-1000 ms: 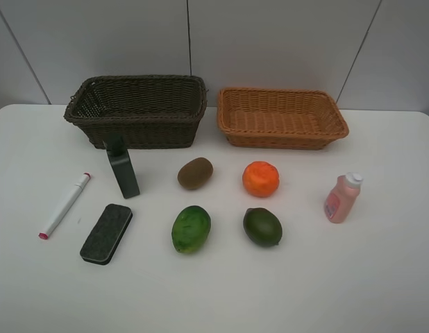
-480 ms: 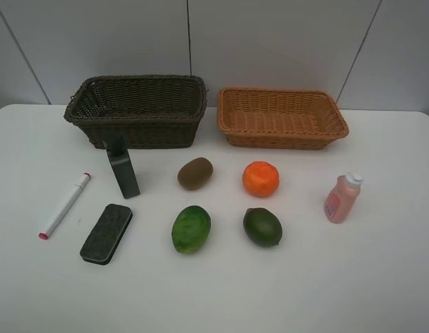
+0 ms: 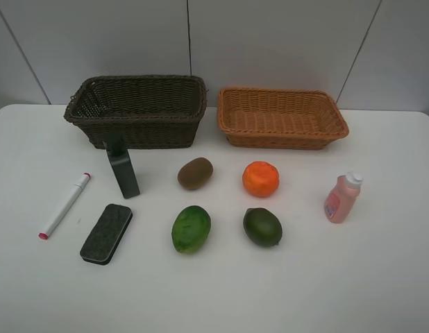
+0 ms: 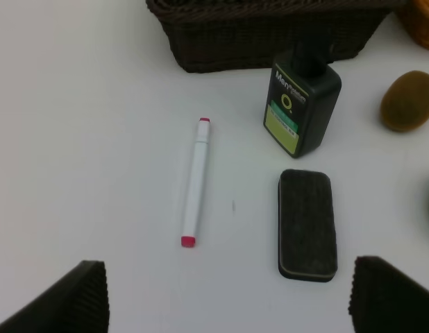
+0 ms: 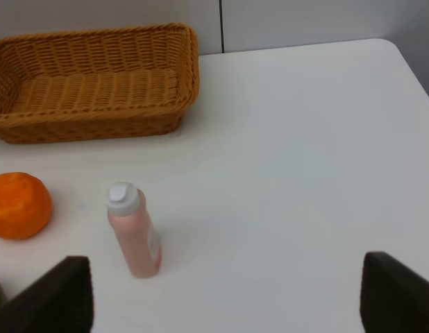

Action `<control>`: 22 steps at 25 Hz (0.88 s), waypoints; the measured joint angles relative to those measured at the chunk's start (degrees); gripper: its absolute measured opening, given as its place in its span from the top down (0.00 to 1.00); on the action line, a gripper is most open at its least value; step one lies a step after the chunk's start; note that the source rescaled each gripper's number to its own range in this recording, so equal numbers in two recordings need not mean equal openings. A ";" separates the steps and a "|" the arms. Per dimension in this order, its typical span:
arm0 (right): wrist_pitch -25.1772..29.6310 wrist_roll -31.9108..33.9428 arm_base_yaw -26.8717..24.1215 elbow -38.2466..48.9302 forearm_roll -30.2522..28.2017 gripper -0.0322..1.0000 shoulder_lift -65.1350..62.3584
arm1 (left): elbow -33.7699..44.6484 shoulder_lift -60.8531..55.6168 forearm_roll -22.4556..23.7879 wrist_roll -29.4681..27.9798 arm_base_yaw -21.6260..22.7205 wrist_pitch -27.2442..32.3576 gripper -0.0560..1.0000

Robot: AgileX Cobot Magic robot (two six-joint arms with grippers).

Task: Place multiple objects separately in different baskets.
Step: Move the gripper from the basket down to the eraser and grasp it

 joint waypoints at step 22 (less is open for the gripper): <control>0.00 0.00 0.00 0.00 0.00 0.05 0.00 | -13.96 60.41 -7.94 7.30 0.00 1.72 0.03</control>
